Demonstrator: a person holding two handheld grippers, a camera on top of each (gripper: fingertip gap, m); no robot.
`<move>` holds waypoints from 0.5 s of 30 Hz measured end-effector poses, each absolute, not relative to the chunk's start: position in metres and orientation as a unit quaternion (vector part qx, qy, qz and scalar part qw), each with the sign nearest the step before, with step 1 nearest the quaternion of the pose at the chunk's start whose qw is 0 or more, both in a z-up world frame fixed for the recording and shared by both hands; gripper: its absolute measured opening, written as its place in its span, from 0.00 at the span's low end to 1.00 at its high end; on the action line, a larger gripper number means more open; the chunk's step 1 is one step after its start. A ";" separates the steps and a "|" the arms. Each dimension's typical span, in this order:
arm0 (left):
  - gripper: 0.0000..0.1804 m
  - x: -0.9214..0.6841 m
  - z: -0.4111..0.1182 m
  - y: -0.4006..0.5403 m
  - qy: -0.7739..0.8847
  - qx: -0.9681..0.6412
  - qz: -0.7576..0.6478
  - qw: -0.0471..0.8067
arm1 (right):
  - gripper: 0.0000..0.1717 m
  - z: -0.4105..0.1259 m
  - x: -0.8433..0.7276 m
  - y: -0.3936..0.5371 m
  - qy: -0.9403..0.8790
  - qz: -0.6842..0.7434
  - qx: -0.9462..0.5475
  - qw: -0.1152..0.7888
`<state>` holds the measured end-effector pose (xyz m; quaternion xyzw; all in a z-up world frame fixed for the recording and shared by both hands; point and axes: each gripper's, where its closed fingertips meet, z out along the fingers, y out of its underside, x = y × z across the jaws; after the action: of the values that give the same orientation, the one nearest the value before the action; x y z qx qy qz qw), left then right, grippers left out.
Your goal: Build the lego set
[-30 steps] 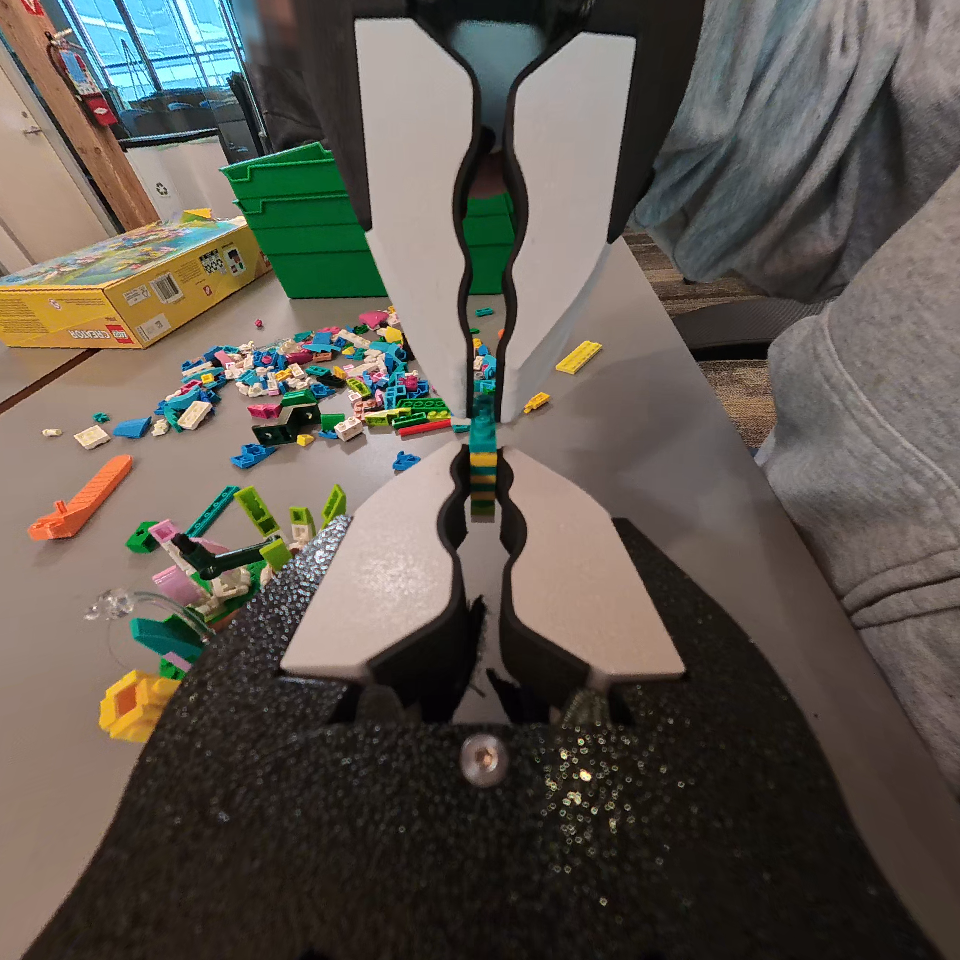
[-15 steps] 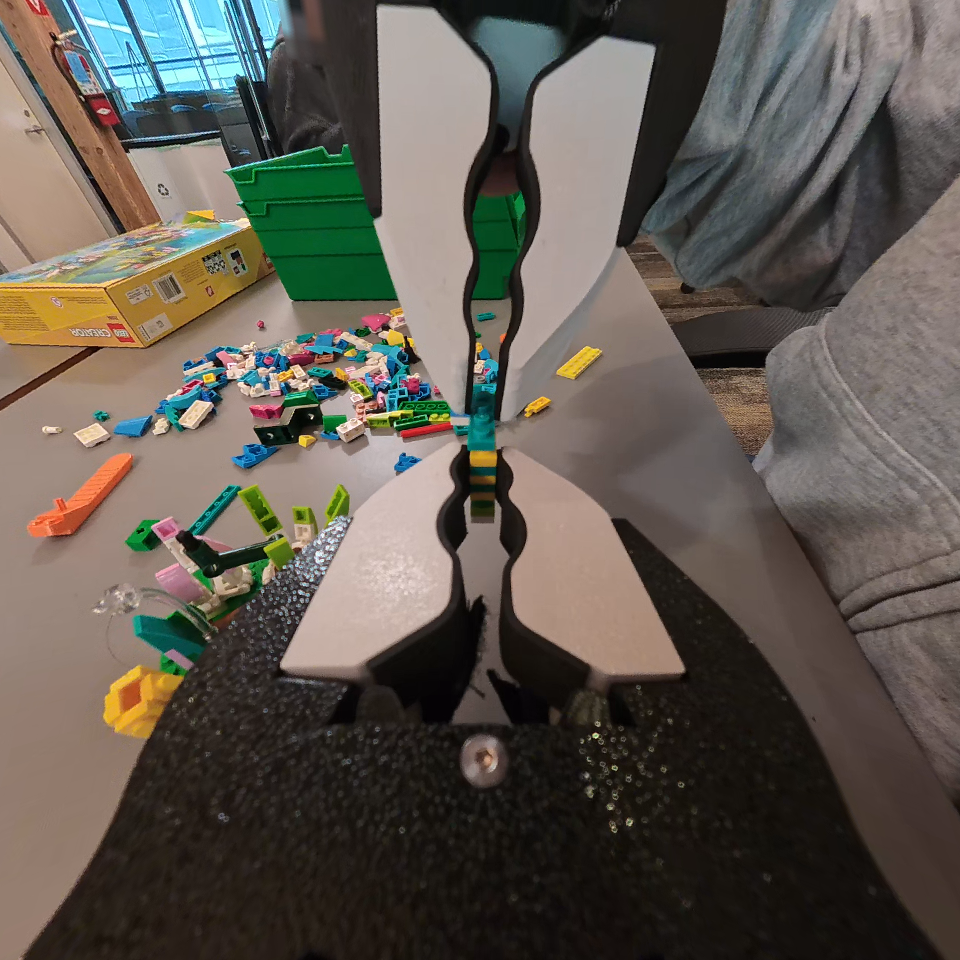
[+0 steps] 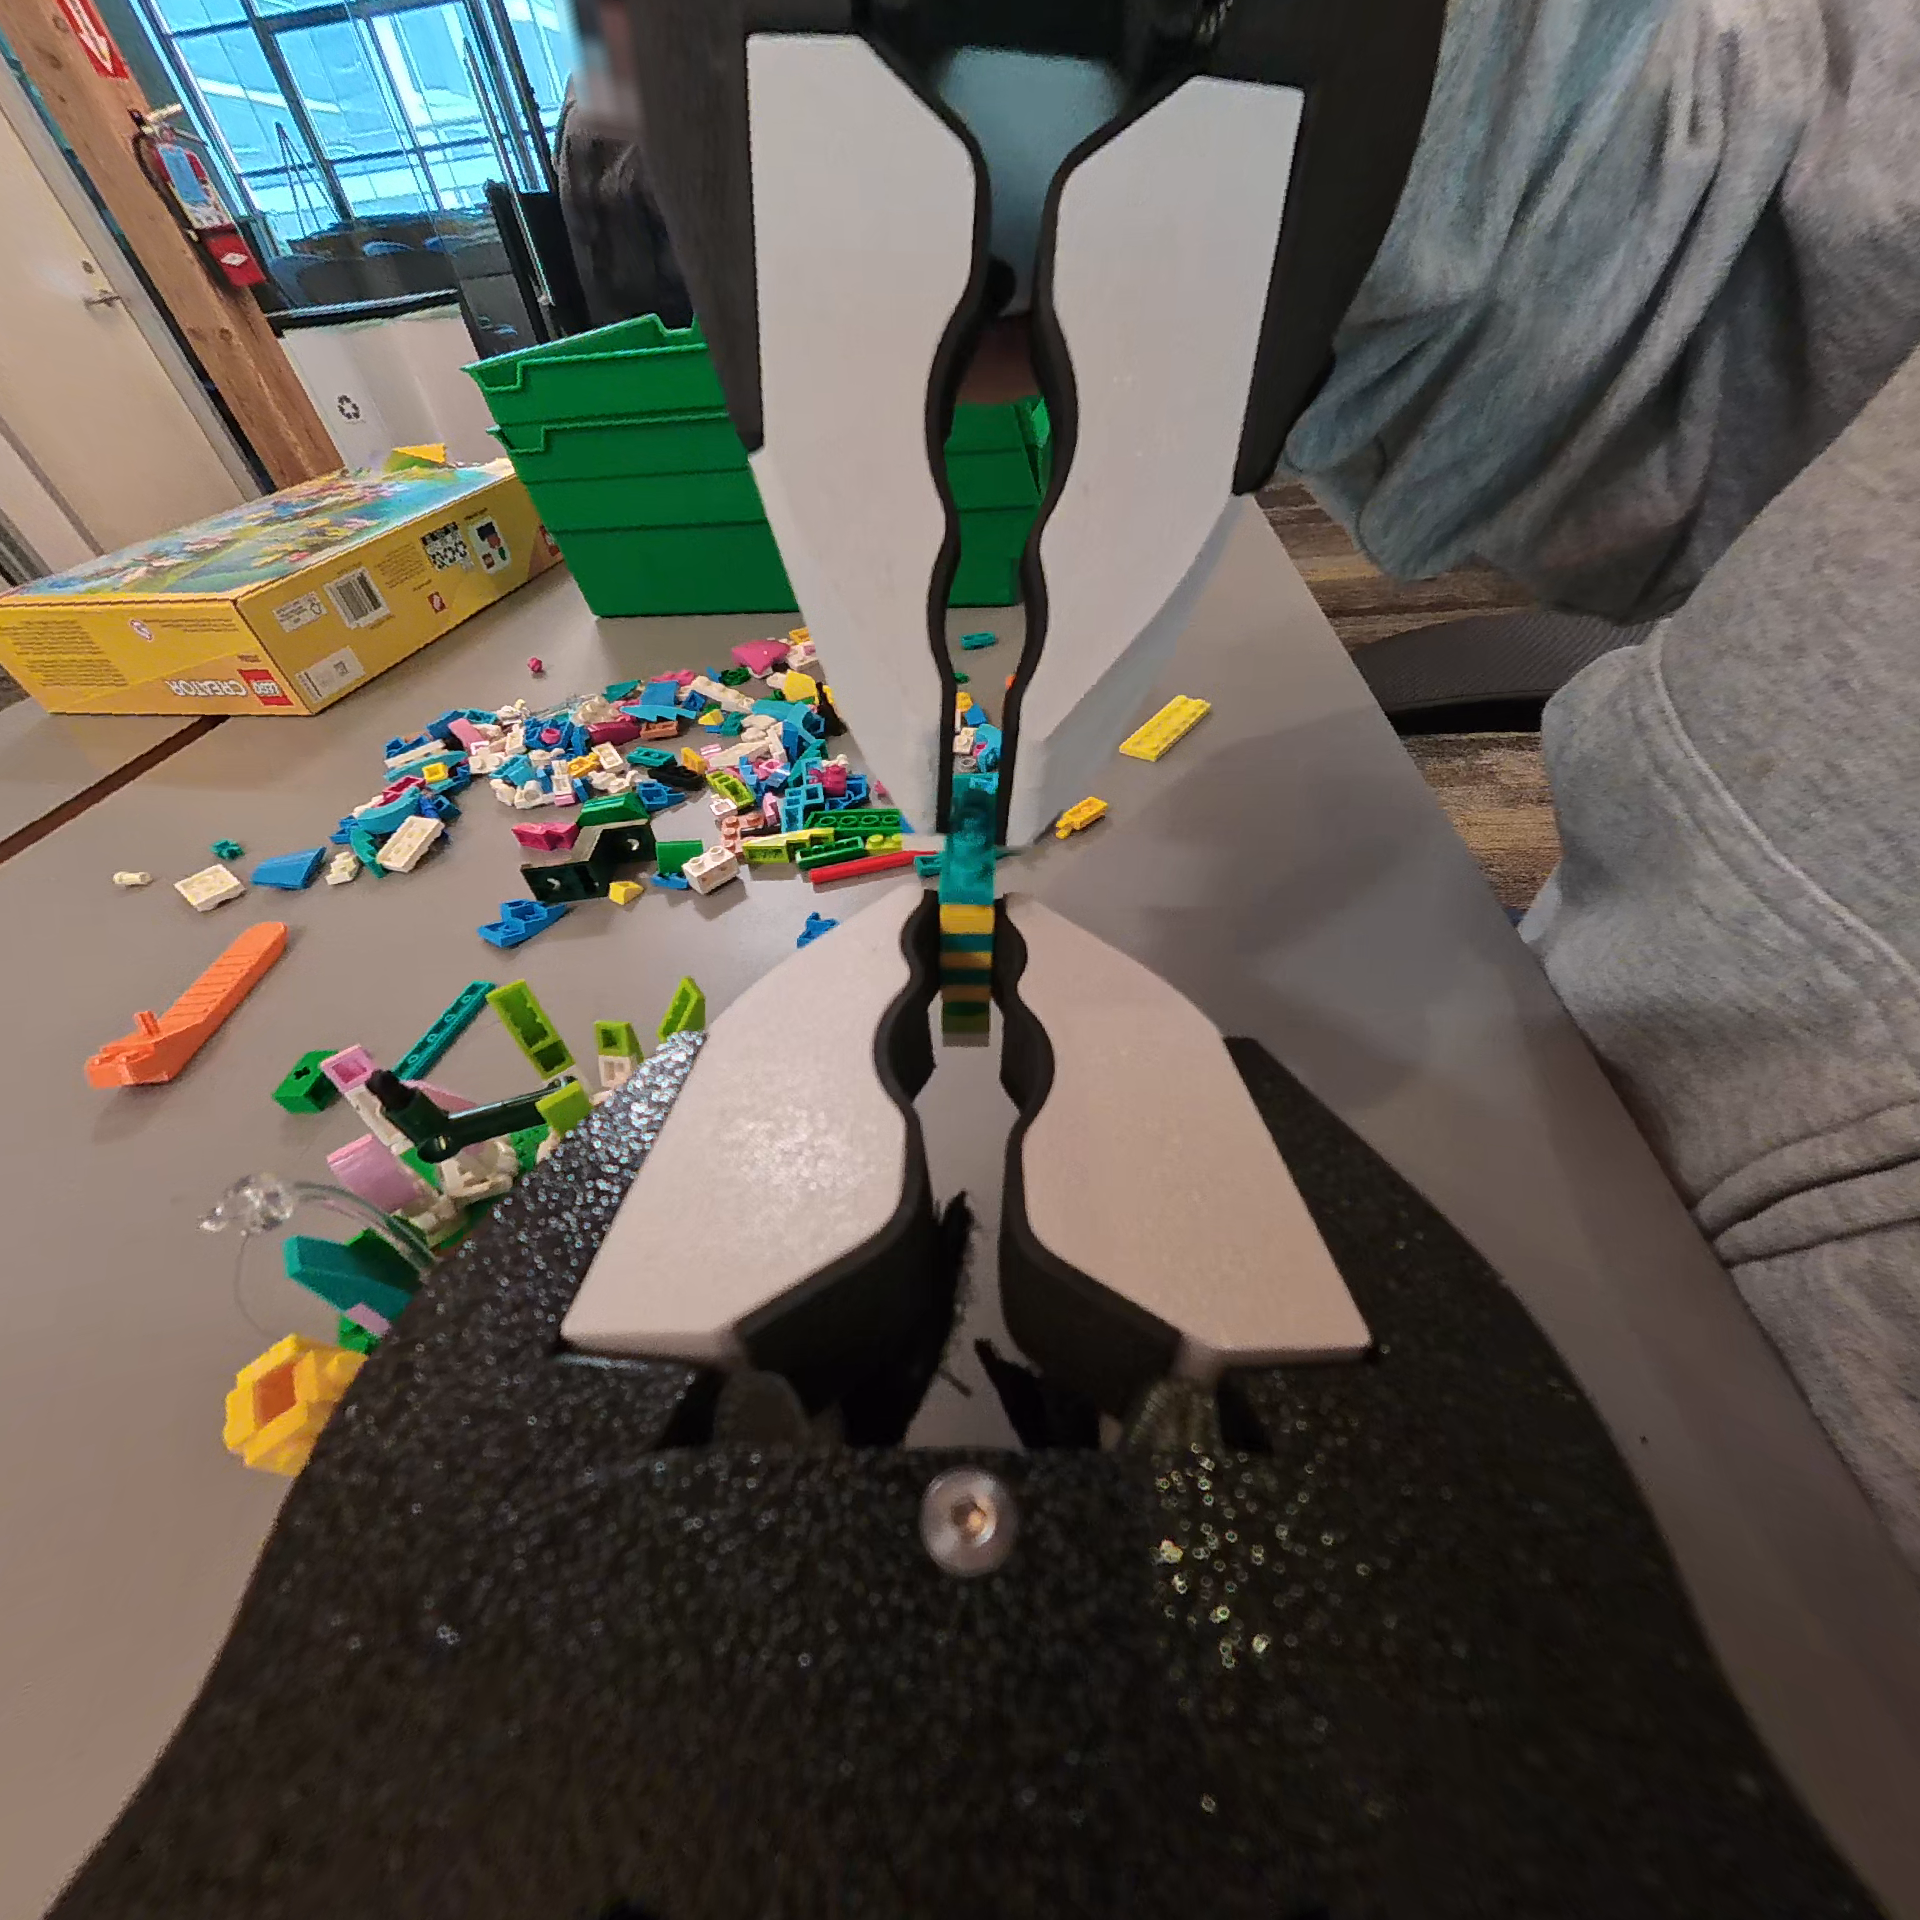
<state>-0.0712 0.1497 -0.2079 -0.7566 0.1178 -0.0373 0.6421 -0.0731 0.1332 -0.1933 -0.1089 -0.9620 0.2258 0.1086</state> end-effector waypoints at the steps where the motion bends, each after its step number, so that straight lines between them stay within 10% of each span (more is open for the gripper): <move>1: 0.05 -0.071 -0.208 0.150 0.118 -0.756 -0.037 0.643 | 0.03 -0.193 -0.073 0.134 -0.963 0.223 -0.108 0.109; 15: 0.05 -0.072 -0.207 0.151 0.119 -0.753 -0.032 0.646 | 0.03 -0.192 -0.074 0.133 -0.964 0.218 -0.104 0.109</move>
<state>-0.0722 0.1508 -0.2070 -0.7534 0.1192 -0.0321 0.6459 -0.0741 0.1330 -0.1925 -0.1038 -0.9643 0.2177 0.1093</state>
